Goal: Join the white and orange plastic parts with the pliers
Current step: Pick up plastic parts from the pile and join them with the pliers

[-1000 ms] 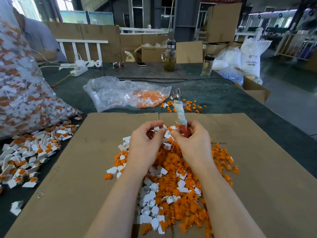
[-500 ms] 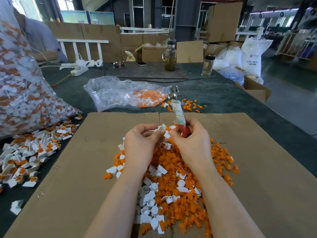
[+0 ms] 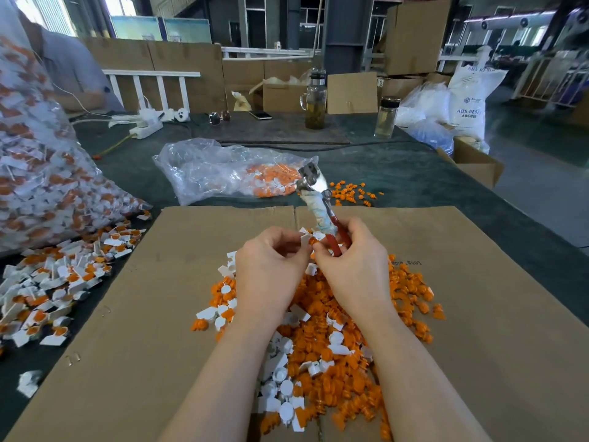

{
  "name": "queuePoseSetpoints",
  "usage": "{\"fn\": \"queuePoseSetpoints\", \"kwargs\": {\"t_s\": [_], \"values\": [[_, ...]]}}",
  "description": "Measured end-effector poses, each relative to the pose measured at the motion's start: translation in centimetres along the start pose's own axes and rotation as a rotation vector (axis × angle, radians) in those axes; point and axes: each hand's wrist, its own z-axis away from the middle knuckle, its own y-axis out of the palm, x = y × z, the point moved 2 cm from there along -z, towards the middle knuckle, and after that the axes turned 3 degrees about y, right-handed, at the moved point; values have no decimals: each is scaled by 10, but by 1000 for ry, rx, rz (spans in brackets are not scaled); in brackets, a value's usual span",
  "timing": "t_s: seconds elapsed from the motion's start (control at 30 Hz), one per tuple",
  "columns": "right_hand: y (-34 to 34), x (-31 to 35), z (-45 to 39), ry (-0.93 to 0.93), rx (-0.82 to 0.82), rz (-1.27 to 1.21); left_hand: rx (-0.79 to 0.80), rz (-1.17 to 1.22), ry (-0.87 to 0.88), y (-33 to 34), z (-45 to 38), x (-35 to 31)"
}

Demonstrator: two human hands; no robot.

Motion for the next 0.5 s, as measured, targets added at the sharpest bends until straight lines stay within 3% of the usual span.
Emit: {"fn": "queuePoseSetpoints", "kwargs": {"t_s": [0.3, 0.5], "values": [[-3, 0, -1, 1, -9, -6, 58, -19, 67, 1, 1, -2], [-4, -1, -2, 14, 57, -48, 57, 83, 4, 0, -1, 1]]}}
